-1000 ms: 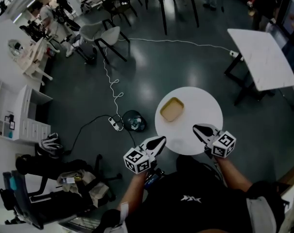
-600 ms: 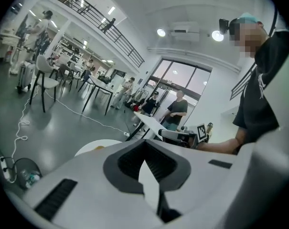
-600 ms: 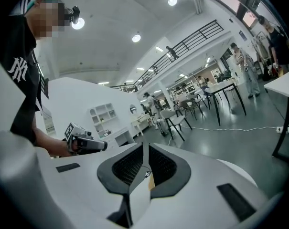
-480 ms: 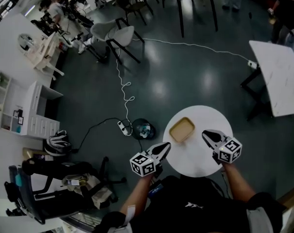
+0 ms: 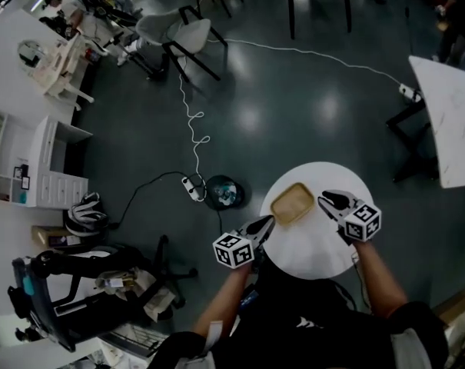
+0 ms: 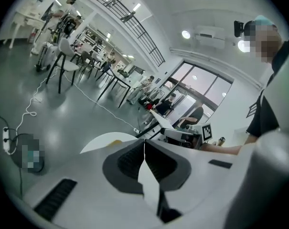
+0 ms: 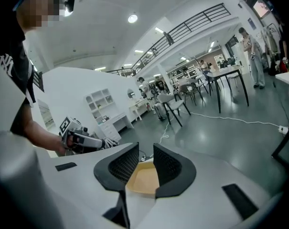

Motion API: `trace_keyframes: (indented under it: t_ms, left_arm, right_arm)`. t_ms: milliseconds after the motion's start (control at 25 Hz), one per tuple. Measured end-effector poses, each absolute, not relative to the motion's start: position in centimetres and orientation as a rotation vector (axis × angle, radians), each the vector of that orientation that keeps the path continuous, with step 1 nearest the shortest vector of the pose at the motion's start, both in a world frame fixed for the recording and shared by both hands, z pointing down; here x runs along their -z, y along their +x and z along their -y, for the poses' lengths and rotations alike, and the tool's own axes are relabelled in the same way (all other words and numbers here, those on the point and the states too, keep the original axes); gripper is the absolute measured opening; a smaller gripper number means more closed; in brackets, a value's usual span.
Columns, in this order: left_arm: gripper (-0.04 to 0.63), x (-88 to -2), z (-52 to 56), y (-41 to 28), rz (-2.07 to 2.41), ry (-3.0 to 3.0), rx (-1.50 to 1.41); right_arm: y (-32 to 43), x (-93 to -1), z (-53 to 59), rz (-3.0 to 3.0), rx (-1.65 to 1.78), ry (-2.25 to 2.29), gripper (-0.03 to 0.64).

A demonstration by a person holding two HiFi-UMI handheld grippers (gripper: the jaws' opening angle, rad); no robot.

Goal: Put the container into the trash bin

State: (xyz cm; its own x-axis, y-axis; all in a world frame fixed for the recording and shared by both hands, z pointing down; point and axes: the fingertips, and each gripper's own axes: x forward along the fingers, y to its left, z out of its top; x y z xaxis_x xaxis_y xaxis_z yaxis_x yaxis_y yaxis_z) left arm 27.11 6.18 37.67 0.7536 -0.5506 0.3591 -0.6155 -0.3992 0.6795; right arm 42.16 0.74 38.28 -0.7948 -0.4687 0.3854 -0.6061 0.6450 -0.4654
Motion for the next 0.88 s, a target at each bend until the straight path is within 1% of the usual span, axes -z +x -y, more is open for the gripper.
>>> trace_keyframes:
  t_ms: [80,160,200,240,280,440,640,880]
  left_arm:
    - [0.005,-39.4,-5.7,27.1,0.877,2.042,-0.099]
    - [0.008,-41.0,-4.5,27.1,0.88,2.003,-0.108]
    - [0.019,-41.8,-4.1,27.0,0.882,1.981,-0.116]
    - [0.045,-42.7,-4.0,26.8,0.884,1.955,-0.125]
    - [0.065,-43.5,-4.1,26.7,0.888,1.927,-0.137]
    - [0.102,-46.8,-4.4,25.8,0.929,1.819,-0.187]
    - [0.16,-50.1,-5.1,25.2,0.97,1.691,-0.236]
    - [0.172,-52.8,-5.6,25.9,0.975,1.6,-0.269]
  right_arm:
    - [42.1,-39.2,0.3,2.597,-0.896,0.876,0.12]
    - [41.9,-40.2,1.8,2.564,-0.914,0.875,0.133]
    - [41.7,-40.8,2.2,2.542,-0.922,0.869,0.14]
    - [41.5,-41.6,2.3,2.517,-0.931,0.858,0.146]
    - [41.3,-42.5,2.1,2.49,-0.943,0.843,0.149]
    - [41.0,-46.0,1.6,2.386,-1.003,0.781,0.156]
    - [40.5,-49.4,1.6,2.285,-0.991,0.735,0.16]
    - [40.4,-52.7,1.8,2.176,-0.915,0.694,0.16]
